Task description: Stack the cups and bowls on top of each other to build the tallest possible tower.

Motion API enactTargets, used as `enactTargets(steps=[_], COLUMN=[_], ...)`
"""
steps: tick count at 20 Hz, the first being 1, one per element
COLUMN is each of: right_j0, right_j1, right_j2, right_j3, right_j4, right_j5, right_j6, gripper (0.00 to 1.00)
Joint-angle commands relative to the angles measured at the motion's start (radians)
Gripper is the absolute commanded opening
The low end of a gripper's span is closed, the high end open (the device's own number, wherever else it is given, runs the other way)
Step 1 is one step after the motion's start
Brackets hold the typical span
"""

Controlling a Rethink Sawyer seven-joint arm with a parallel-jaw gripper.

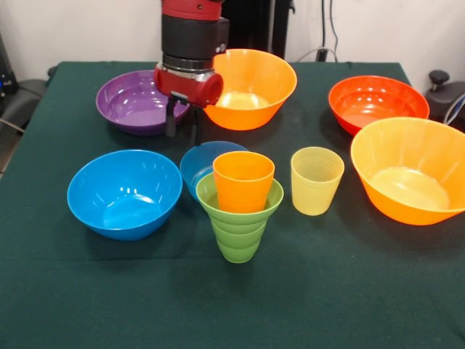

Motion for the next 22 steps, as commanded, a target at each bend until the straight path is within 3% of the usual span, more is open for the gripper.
enactTargets(steps=[1, 22], right_j0=[0.059, 0.003], right_j1=[0.061, 0.110], right_j2=[0.043, 0.037], right_j3=[-0.084, -0.084], right_j4=[0.052, 0.010], right_j5=[-0.047, -0.025], right_j6=[0.165, 0.128], gripper=[1.00, 1.00])
